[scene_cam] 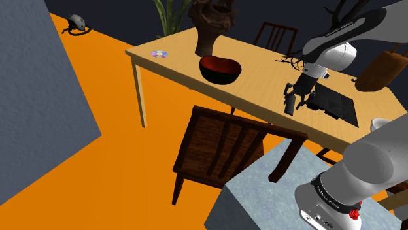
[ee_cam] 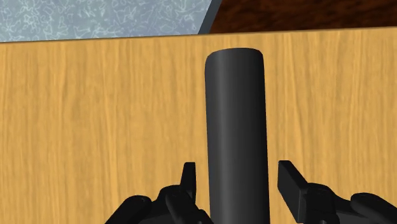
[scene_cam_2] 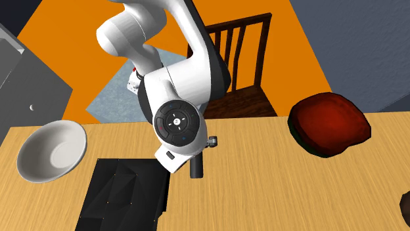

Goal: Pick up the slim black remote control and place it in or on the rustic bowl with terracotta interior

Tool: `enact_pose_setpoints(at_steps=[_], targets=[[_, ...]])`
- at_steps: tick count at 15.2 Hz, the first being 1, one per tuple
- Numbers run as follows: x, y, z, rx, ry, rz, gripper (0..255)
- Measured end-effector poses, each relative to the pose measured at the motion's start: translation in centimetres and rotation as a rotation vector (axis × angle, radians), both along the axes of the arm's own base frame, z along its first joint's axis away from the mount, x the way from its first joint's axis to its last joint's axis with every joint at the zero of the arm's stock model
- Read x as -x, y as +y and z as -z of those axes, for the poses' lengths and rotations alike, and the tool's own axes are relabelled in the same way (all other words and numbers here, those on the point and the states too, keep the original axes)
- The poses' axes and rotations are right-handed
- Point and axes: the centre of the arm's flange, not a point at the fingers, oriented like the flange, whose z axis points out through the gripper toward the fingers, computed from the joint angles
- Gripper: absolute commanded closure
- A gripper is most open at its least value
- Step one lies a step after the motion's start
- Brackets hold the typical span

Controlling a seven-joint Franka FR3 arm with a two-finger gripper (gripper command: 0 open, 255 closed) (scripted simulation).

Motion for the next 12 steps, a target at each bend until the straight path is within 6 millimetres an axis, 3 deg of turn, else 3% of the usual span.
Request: enact_pose_setpoints(at_steps=[5, 12], targets=[[0.0, 0.1, -0.5, -0.001, 0.002, -0.003, 255], [-0.1, 0.3, -3.9, -0.003, 0.004, -0.006, 255]])
